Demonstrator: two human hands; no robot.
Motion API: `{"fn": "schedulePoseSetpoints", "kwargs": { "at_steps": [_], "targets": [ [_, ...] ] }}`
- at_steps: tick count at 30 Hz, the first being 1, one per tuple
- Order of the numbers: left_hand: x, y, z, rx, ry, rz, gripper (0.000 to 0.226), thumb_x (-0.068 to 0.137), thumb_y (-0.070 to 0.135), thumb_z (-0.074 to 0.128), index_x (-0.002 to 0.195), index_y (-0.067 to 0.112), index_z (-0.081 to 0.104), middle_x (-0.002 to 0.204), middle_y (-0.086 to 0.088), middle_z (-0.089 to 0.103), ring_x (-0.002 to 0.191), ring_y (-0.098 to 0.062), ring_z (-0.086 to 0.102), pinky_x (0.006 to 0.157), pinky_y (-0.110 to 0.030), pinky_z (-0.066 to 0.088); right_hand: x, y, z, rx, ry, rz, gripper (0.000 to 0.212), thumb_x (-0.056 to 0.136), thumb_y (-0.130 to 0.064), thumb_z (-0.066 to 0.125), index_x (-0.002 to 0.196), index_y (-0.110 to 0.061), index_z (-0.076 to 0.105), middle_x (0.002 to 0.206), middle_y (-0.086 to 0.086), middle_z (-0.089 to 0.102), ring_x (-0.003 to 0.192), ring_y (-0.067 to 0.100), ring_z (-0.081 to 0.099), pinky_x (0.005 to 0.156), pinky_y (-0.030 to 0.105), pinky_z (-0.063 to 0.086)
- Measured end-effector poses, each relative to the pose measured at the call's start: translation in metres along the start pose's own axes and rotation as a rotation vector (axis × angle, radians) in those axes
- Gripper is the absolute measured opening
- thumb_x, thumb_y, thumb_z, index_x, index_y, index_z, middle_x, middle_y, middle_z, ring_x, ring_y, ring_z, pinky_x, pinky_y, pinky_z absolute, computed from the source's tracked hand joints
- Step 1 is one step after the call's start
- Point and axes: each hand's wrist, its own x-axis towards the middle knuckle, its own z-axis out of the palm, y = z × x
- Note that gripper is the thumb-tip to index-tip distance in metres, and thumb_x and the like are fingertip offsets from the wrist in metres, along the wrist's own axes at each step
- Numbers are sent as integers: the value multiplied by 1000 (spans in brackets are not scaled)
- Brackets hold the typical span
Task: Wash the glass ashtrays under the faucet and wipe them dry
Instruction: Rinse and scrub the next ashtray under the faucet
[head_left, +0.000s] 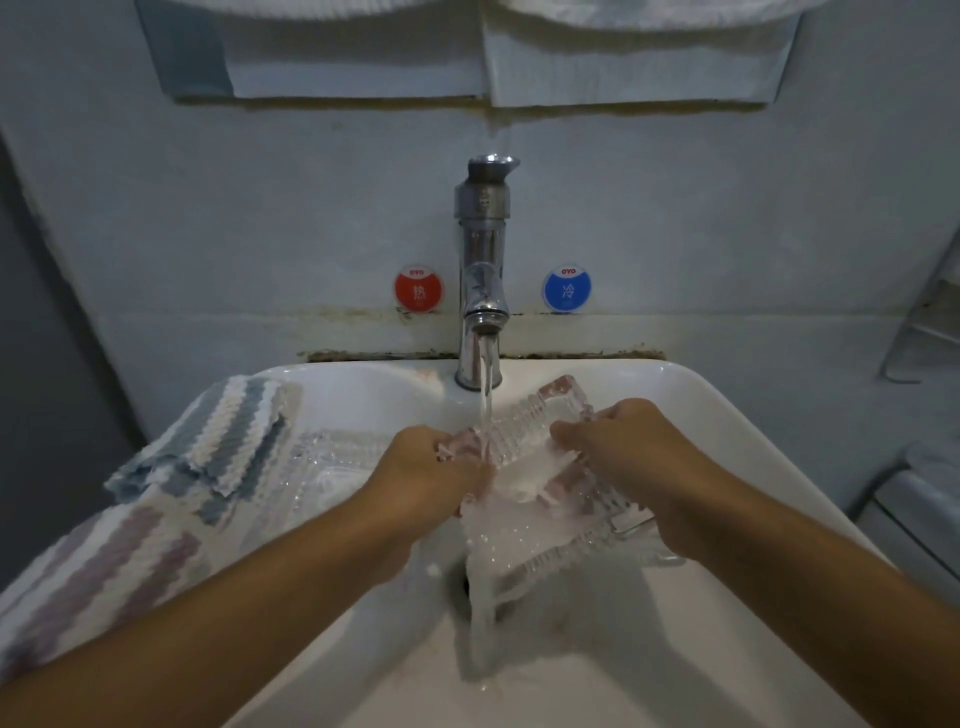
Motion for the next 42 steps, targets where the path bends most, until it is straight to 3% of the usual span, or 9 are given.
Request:
{"fn": "schedulePoseSetpoints", "kwargs": {
  "at_steps": [3, 7, 12, 18, 24, 27, 31, 36, 42],
  "targets": [
    [0, 1, 1, 44, 46, 41, 20, 98, 26, 61, 87, 14, 72, 85, -4, 72, 72, -14, 62, 62, -24, 46, -3, -1, 0, 47, -2, -9, 15, 99, -27, 62, 94, -12, 62, 56, -3, 65, 59, 12, 59, 47, 21, 36],
    [0, -3, 8, -40, 87, 26, 22, 102, 21, 53, 121, 17, 63, 111, -4, 68, 98, -21, 64, 70, -28, 47, -3, 4, 3, 89, 35, -44, 18, 99, -25, 62, 102, -7, 65, 64, -1, 66, 66, 13, 60, 56, 24, 38],
    [-5, -3, 9, -298, -69, -99, 21, 86, 5, 72, 107, 8, 73, 98, -10, 77, 91, -27, 74, 81, -43, 60, 0, 9, 9, 179, 60, -23, 20, 100, -25, 59, 107, -7, 65, 78, 8, 73, 75, 21, 66, 66, 30, 47],
    [-13, 0, 7, -390, -159, -230, 27, 103, 30, 53, 111, 7, 65, 99, -19, 74, 67, -32, 73, 53, -38, 59, 0, 14, 16, 241, 62, -14, 21, 98, -23, 60, 111, -7, 64, 77, 9, 76, 84, 28, 70, 91, 45, 54],
    [-16, 7, 7, -281, -141, -155, 17, 94, 3, 59, 103, 14, 68, 84, -9, 75, 64, -22, 69, 54, -30, 55, 3, 16, 15, 306, 53, 47, 19, 97, -18, 63, 112, -8, 64, 75, 3, 74, 78, 22, 66, 58, 27, 43],
    [-16, 7, 5, -242, -117, -98, 13, 92, 12, 69, 105, 13, 69, 82, -9, 73, 60, -18, 67, 50, -26, 48, 4, 18, 22, 279, -1, 41, 42, 81, -21, 75, 120, -10, 63, 108, 8, 71, 99, 26, 66, 74, 34, 51],
    [-11, 5, -1, -219, 3, -44, 14, 101, 15, 56, 97, 7, 66, 67, -12, 69, 44, -18, 60, 41, -24, 40, 9, 23, 28, 263, -106, -67, 28, 83, -7, 73, 110, -11, 71, 95, 6, 78, 94, 28, 73, 90, 48, 58],
    [-7, 7, -8, -189, 67, -24, 26, 104, 14, 48, 90, 2, 67, 69, -15, 62, 46, -19, 49, 38, -25, 36, 3, 22, 24, 243, -309, -115, 28, 95, -9, 66, 120, -20, 62, 94, 11, 78, 77, 29, 77, 61, 35, 62],
    [-8, 7, -7, -94, -27, -53, 20, 86, -7, 57, 103, 2, 63, 82, -17, 66, 58, -21, 55, 44, -27, 40, 1, 24, 35, 232, -137, -97, 24, 86, -25, 78, 107, -18, 70, 77, 10, 77, 54, 23, 69, 47, 25, 53]
  ]
}}
